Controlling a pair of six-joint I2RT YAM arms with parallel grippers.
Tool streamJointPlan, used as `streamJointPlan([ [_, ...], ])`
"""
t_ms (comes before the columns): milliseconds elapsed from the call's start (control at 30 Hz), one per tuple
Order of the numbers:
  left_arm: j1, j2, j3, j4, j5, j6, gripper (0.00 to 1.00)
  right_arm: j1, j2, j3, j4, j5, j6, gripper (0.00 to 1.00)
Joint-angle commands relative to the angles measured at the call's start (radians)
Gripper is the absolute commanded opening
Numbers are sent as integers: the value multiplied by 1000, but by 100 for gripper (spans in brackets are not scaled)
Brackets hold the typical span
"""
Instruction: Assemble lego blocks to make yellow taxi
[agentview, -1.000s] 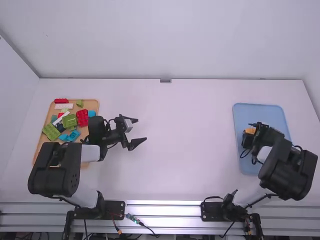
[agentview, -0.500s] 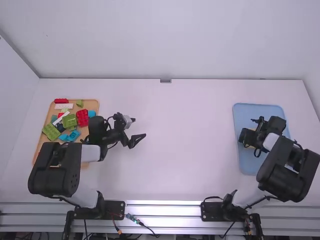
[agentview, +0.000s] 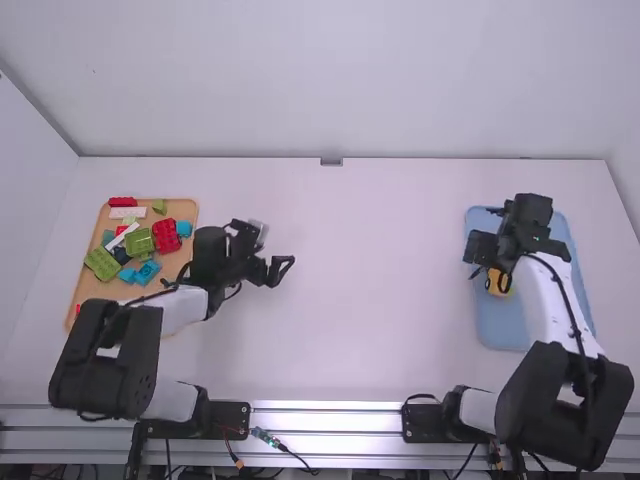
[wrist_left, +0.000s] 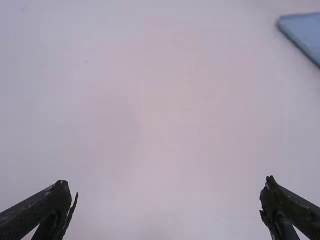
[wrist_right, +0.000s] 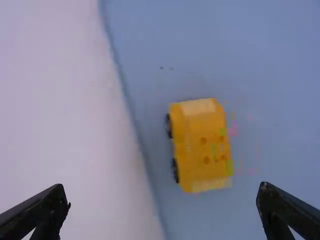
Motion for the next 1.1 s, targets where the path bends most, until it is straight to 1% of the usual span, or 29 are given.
streamJointPlan([
  [0,-48,-121,42,-98,-209,-24,99,74,-51,16,-14,14,12,99],
  [33,-69,-165,50,-152,-264,-25,99,111,-66,16,-23,15,12,99],
  [67,-76,-179,52,-168,-280,-25,99,116,-69,16,-24,15,12,99],
  [100,-105,-247,59,-236,-339,-25,99,166,-83,16,-34,14,12,99],
  [133,-113,-269,60,-255,-351,-25,99,184,-87,16,-38,14,13,99],
  [167,-129,-320,60,-294,-372,-25,99,222,-94,16,-47,15,13,99],
  [233,-146,-398,59,-356,-392,-34,99,274,-94,16,-60,14,14,99],
  [300,-148,-473,60,-431,-441,-125,99,339,-93,16,-76,35,76,99],
  [367,-147,-532,62,-513,-484,-198,99,386,-93,11,-78,55,111,99],
  [467,-145,-609,69,-611,-493,-204,99,478,-90,9,-74,93,117,99],
  [567,-150,-653,69,-639,-494,-204,99,552,-91,3,-48,93,117,99],
  [667,-141,-708,67,-694,-494,-203,99,648,-92,-3,-25,93,116,99],
  [833,-92,-757,18,-645,-503,-154,94,600,-139,-51,23,46,69,94],
  [1067,11,-859,-84,-542,-503,-52,84,509,-230,-142,114,-45,8,85],
])
